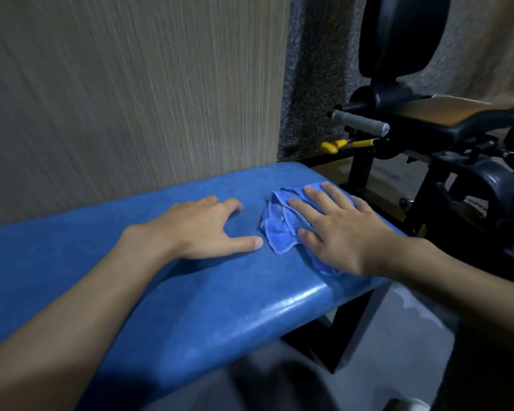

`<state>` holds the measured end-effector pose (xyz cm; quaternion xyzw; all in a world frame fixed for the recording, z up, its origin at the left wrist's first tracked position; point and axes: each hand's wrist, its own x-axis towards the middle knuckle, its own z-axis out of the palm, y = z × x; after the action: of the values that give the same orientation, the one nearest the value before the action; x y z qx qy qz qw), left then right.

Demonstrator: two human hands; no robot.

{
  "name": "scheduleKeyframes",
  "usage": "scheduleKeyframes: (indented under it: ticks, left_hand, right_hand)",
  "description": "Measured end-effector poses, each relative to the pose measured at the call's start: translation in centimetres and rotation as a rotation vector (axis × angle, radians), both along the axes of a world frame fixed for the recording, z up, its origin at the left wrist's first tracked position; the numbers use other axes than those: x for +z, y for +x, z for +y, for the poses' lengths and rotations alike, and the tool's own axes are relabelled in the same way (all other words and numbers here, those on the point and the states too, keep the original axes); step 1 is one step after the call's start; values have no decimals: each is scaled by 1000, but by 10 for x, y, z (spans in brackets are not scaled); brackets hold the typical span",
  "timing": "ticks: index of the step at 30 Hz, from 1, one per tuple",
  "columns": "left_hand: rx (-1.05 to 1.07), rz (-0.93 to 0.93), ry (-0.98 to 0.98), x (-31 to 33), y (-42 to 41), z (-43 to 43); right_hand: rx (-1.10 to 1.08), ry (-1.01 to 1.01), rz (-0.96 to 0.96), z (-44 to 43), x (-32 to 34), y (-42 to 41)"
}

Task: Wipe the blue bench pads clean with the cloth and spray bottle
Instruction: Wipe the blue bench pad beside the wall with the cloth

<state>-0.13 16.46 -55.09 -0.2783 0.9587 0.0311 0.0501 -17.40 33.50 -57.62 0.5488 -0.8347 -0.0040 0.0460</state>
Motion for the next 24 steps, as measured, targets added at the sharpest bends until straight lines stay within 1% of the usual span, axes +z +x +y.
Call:
scheduleKeyframes:
  ticks: [5, 9, 13, 17, 24]
  left_hand:
    - [-62, 80, -17, -9, -17, 15]
    - [-7, 54, -42, -15, -34, 23]
    - [18, 19, -62, -19, -38, 25]
    - [2, -2, -67, -21, -39, 25]
    - [8, 37, -46, -26, -38, 25]
  right_hand:
    - [-31, -11, 1, 53, -1, -11]
    - [-29, -65, -21, 53, -2, -22]
    - [-18, -73, -81, 18, 0, -43]
    - [-21, -66, -109, -39, 2, -76]
    - [-55, -30, -152, -143, 2, -117]
